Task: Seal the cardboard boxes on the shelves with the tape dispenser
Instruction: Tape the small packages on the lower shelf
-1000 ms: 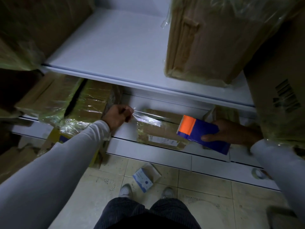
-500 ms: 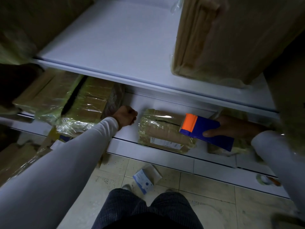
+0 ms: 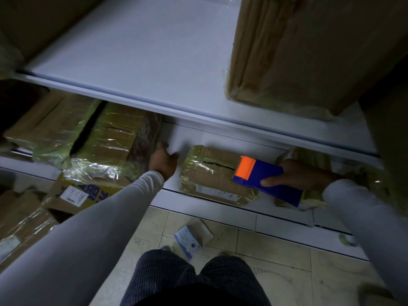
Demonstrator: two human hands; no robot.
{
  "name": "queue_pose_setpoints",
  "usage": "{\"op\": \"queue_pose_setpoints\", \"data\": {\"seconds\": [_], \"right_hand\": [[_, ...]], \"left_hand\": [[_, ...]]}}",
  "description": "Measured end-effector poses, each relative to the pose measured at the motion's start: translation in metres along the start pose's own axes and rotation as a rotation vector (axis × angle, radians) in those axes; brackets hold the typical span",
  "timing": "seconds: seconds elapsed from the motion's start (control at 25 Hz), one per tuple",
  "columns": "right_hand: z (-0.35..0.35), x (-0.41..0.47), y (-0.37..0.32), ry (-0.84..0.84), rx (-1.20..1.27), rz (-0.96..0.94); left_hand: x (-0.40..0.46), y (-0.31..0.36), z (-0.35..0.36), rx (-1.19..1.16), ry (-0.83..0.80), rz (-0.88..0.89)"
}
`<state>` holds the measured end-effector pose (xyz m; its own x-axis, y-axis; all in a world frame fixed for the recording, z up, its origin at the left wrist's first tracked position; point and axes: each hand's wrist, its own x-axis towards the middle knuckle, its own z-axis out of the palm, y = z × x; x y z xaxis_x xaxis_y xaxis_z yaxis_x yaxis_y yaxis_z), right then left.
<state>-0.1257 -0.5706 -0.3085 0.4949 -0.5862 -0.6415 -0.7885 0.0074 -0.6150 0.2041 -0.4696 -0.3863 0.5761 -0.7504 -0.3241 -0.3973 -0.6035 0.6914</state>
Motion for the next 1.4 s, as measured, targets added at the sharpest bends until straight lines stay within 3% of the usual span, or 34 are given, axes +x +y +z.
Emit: {"op": "queue_pose_setpoints", "data": {"seconds": [0.2,0.44,0.48,0.56,0.64,0.8,0.92,1.08,1.4], "right_hand": [[0.004,-0.004,-0.003,-0.002,0.002,-0.024],[0.033,0.0,-0.016,-0.003,-0.004,-0.052],[0.039,0.003,-0.021,0.003,-0.012,-0.052],[0.05,0.008,-0.031,0.011,-0.011,-0.039],[0.056,0.012,-0.036,0.014,0.001,-0.036],[0.059,0.011,-0.034,-0.001,0.017,-0.067],[0.048,-0.005,-0.018,-0.001,0.058,-0.091],[0.023,-0.036,0.024,-0.033,0.017,0.074],[0.072,-0.015,0.029,0.02,0.082,0.1]], "left_hand": [[-0.02,0.021,0.025,0.12,-0.174,0.211],[-0.009,0.007,0.003,0.162,-0.105,0.111],[-0.009,0.006,-0.002,0.231,-0.065,0.172],[-0.014,0.007,-0.002,0.355,0.041,0.544],[-0.019,0.007,0.01,0.446,-0.024,0.781],[-0.011,-0.006,0.023,0.555,-0.105,0.747],[-0.006,-0.008,0.017,0.61,-0.131,0.819],[-0.003,-0.01,0.017,0.659,-0.147,0.818],[-0.014,0.004,0.012,0.726,-0.153,0.818]]}}
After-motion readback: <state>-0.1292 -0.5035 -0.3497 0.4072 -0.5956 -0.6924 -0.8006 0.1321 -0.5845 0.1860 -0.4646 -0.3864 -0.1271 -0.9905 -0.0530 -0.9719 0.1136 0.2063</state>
